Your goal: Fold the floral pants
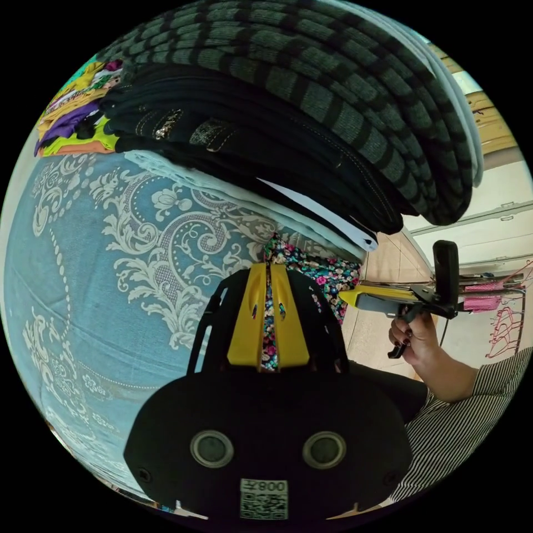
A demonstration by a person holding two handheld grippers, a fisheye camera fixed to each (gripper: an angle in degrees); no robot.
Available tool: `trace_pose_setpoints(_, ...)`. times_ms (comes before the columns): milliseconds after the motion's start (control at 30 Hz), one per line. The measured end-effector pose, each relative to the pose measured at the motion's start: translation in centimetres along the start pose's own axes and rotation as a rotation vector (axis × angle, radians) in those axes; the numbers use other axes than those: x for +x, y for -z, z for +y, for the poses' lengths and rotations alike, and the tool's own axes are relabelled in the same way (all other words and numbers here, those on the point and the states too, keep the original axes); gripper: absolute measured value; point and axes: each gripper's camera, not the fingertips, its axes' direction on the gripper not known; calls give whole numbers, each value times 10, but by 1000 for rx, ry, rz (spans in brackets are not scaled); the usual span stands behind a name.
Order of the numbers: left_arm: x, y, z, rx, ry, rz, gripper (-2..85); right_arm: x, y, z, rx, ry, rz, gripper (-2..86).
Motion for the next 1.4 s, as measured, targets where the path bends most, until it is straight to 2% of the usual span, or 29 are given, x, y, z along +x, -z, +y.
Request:
trace_pose_setpoints(233,-9,49,24,113,-46,37,12,-24,11,15,25,74,-75,4)
trace_pose_setpoints(433,-21,109,75,252,-78,85,11,-86,22,43,50,277,-151,3)
trace_pose_setpoints(633,-43,163,156,366,-54,94,11,-170,6,85,-20,522,-175,3)
trace_pose_setpoints(800,-72,188,225,386,27,100,11,-242,-40,132,-151,684,-183,3)
trace_pose_setpoints(1033,-115,214,324,423,159,149,12,-318,-115,191,-344,796,-201,3)
trace_pose_setpoints(1400,-168,226,440,364,383,160,12,-420,-247,284,-603,929,-73,4)
